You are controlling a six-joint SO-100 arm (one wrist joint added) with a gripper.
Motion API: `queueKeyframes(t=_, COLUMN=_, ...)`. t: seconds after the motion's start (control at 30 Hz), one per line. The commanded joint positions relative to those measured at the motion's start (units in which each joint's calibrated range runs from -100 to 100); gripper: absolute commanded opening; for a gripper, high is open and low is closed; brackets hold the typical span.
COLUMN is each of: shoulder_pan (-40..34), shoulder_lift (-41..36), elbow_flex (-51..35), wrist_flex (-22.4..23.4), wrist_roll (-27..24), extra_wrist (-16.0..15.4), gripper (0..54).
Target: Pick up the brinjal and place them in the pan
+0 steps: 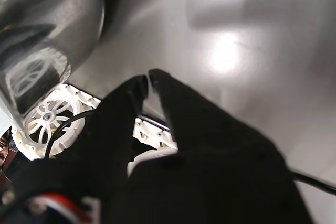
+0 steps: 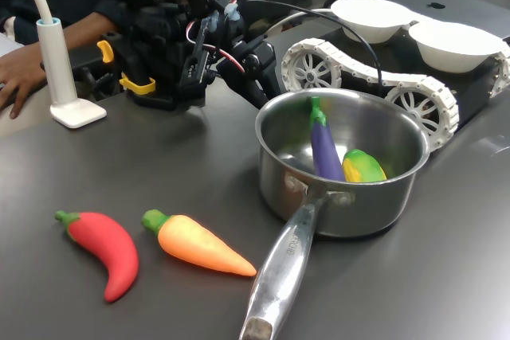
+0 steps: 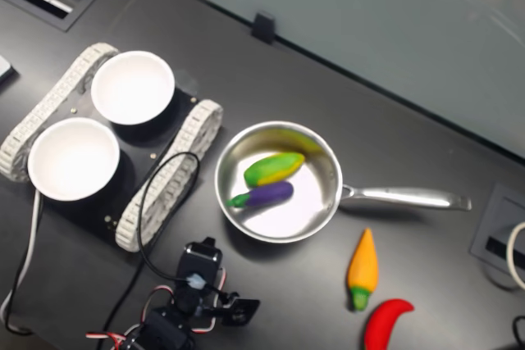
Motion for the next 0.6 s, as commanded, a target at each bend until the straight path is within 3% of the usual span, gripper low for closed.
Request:
queueKeyframes(t=0.0, shoulder_pan=-1.07, shoulder_lift=-0.83, elbow_flex=-0.92, wrist_flex=-2.7, wrist_roll=0.68, extra_wrist=-0.65, gripper=0.2)
queueKeyframes(t=0.57, shoulder_pan=-0.96, shoulder_lift=-0.83, elbow_flex=-0.92, wrist_flex=-2.7, wrist_roll=0.63, extra_wrist=-0.65, gripper=0.2)
